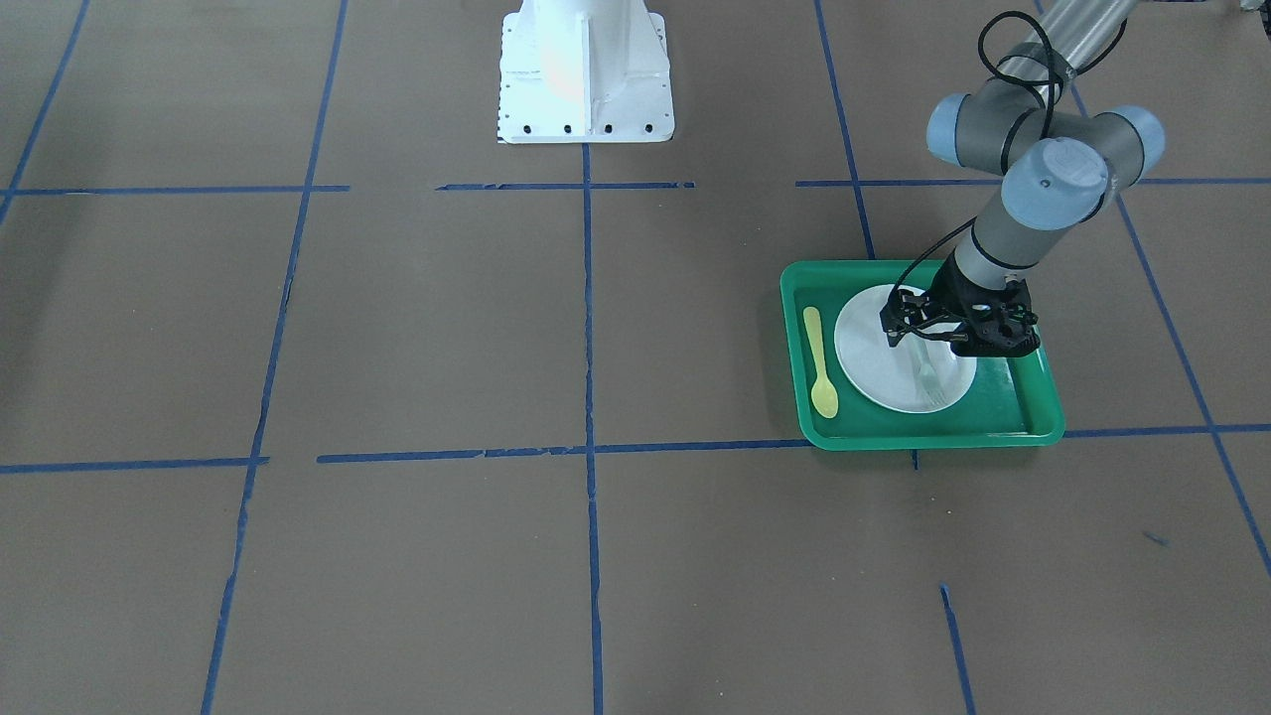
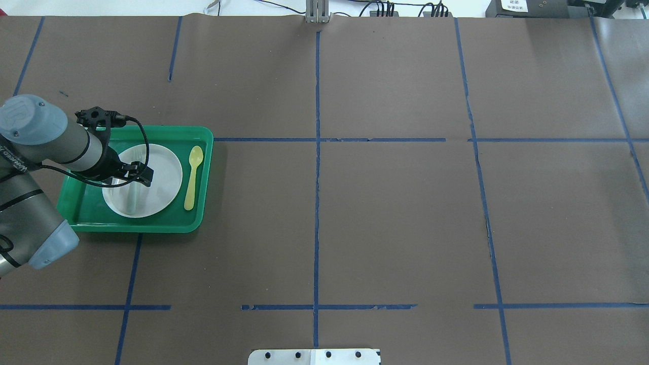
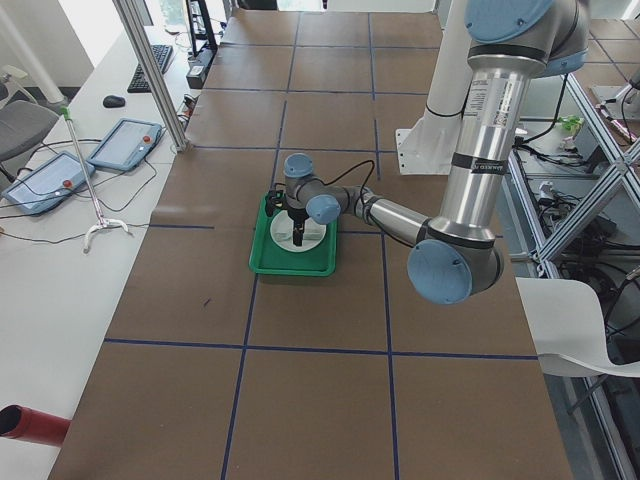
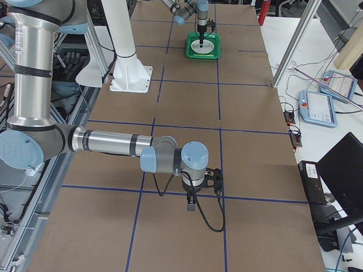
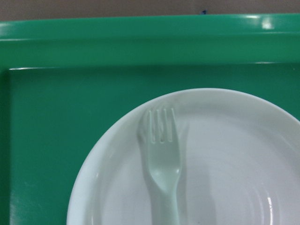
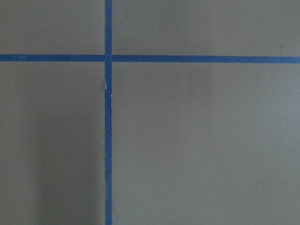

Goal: Place fork
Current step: 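Move the left gripper over the white fork on the plate and grasp it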

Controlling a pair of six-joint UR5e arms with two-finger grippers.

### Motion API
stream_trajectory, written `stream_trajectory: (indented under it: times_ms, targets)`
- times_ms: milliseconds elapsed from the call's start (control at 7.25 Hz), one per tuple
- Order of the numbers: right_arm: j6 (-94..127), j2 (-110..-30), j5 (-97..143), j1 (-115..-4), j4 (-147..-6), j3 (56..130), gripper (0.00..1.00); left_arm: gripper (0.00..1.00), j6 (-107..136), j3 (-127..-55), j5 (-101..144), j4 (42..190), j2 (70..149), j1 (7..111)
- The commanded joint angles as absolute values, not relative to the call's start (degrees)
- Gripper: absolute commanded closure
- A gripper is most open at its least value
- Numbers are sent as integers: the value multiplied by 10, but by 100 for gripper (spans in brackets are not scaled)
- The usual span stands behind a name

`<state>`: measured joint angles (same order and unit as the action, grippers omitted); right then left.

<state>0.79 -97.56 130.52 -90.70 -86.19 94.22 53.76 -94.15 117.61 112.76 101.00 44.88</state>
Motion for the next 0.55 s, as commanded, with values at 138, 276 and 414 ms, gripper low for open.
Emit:
stream_trajectory:
  times_ms: [138,276,414]
  targets:
    - [8,-976,1305,-907,-862,942,0,57,536,-938,1181,1128,1012,446]
    - [8,-976,1305,-907,-862,942,0,77,535,-939,1181,1127,1012,446]
    - [8,-976,1305,-907,-861,942,0,96,534,-938,1181,1127,1012,446]
